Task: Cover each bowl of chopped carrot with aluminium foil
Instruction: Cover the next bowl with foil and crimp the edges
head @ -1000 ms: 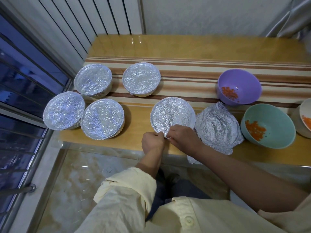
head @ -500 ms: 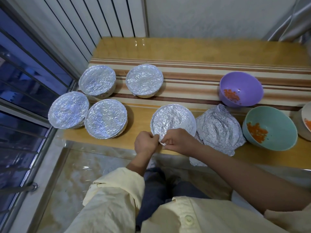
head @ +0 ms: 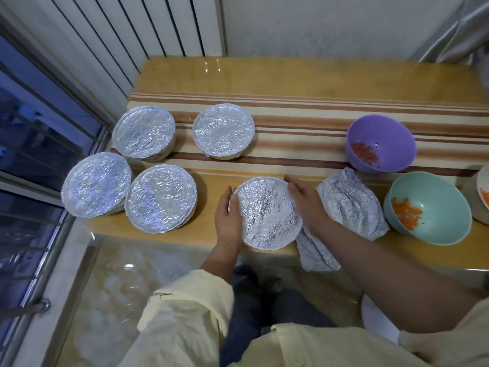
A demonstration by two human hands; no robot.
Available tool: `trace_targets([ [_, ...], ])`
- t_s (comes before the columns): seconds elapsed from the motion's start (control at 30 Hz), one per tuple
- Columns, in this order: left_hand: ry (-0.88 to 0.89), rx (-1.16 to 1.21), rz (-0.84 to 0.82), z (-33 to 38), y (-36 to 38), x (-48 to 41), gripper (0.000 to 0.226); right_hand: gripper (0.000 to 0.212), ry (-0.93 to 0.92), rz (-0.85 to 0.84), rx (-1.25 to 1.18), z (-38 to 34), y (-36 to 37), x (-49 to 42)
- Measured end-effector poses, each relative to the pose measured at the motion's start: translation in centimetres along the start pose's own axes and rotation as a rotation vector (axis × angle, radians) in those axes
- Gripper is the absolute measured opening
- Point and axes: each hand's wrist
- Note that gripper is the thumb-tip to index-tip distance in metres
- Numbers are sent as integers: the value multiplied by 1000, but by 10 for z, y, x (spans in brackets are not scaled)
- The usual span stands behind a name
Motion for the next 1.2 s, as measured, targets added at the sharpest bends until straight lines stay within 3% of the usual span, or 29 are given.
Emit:
trace_targets([
  [0.23,72,217,32,-12,9,-9,22,23,60,43,-134,2,9,0],
  [0.4,84,195,18,-11,9,-11,24,21,55,87,-121,2,14,1],
  [0.53,43,114,-72,-10,-2,-16,21,21,116,-30,-210,-3,0,3],
  [0.67,38,2,-140,-7,-7,-23,20,34,-38,-110,10,-11,-15,-16],
  [0.83,77,-49,-190,-4,-2,-24,18,27,-187,-312,285,-37,12,-40],
  [1.2,201,-138,-168,-10,-2,-30,26,27,-135,-417,324,-34,17,-52],
])
Point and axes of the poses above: each hand's wrist, its own x-axis away from the middle knuckle, its own y-axis out of the palm, z = x × y, and after that the axes turned 8 degrees about -y, right-handed
